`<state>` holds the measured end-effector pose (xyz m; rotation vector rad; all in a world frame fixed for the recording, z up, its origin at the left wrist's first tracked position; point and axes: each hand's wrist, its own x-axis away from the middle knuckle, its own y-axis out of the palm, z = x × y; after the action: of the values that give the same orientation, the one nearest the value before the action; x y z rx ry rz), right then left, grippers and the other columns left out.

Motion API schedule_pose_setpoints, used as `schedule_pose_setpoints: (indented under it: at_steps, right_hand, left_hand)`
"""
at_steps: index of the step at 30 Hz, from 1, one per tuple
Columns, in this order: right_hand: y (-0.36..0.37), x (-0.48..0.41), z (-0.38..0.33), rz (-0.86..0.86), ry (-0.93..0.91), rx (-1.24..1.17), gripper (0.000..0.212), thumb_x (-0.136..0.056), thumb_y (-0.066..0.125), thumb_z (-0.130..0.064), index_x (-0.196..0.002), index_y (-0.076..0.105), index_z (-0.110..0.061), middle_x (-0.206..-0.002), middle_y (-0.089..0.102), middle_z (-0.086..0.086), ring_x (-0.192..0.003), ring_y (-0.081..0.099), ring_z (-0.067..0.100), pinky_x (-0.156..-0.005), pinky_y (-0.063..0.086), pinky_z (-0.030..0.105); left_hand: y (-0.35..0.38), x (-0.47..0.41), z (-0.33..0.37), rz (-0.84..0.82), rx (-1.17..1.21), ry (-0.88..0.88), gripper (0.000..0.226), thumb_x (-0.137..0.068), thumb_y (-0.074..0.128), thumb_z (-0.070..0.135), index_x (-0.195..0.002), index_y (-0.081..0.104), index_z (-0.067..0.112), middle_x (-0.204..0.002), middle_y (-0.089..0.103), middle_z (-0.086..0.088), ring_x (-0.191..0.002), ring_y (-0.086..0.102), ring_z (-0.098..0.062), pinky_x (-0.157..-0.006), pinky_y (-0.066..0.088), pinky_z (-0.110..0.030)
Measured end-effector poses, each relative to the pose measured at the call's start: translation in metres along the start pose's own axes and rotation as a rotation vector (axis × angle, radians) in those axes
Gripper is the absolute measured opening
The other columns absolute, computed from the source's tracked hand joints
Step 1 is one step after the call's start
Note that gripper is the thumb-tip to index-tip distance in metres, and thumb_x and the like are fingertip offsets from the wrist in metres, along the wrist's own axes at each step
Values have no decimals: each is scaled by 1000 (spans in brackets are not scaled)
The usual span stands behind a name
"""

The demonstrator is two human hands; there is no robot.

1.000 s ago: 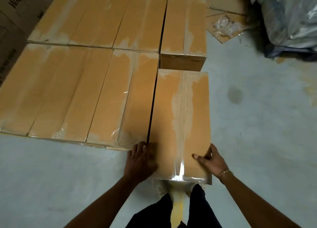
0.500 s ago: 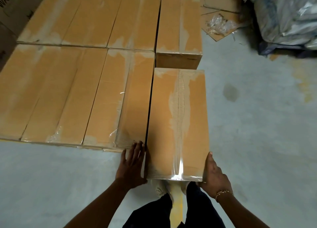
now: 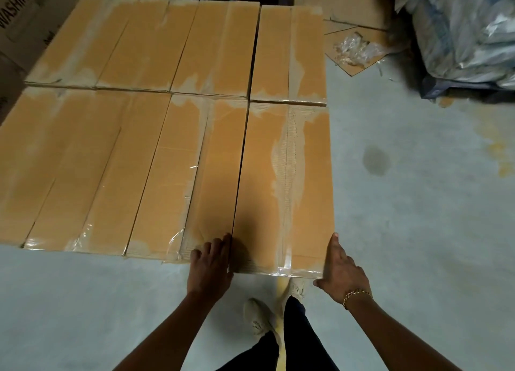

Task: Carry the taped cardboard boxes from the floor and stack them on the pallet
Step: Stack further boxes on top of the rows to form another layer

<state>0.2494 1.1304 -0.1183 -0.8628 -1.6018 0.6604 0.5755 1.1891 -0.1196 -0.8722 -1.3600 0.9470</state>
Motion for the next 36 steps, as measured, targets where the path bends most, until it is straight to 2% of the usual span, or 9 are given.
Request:
schedule_pose_setpoints:
  at_steps: [6,14,20,24,32,36]
  right_hand:
    - [-1,-8,1,-4,6,4,140,-69,81,-58,-154,-22,-19,-161,32,0,-130,51,27,-100,50,47]
    - [-5,-9,-2,-13,13,11,140,-69,82,-55,-154,-24,-18,-163,28,1,-131,50,29,-99,49,49]
    - [0,-2,-6,-17,39,-58,137,-73,83,-47,-153,-25,-24,-154,41,8,-119,61,33,-86,56,47]
    - [0,-3,-6,-2,45,-84,136,-72,83,-48,-153,-24,-30,-152,44,8,-116,62,36,-87,56,50]
    - [2,-6,-6,3,46,-74,135,-72,81,-51,-155,-23,-28,-153,41,5,-119,61,35,-88,55,47]
    - [2,-8,-4,-6,50,-72,137,-70,82,-54,-154,-23,-30,-155,40,3,-120,60,35,-88,55,49]
  left_hand:
    - [-3,-12,-1,18,-46,17,121,-45,96,52,-146,51,3,-101,64,-11,-79,61,-31,-64,52,-42]
    - [-2,-13,-6,53,-46,25,120,-45,94,56,-145,52,5,-103,64,-9,-84,60,-30,-65,49,-42]
    - [3,-3,-17,112,6,59,108,-55,91,59,-145,52,12,-119,56,-9,-97,58,-30,-73,52,-43]
    - [6,-2,-18,118,25,56,100,-62,89,56,-145,51,12,-123,55,-9,-100,58,-30,-75,53,-45]
    - [9,-3,-17,152,-6,93,91,-63,91,49,-139,57,10,-116,59,-10,-95,61,-29,-73,53,-45]
    - [12,-4,-16,171,-28,106,84,-70,88,46,-140,56,11,-117,57,-9,-96,60,-29,-75,52,-45]
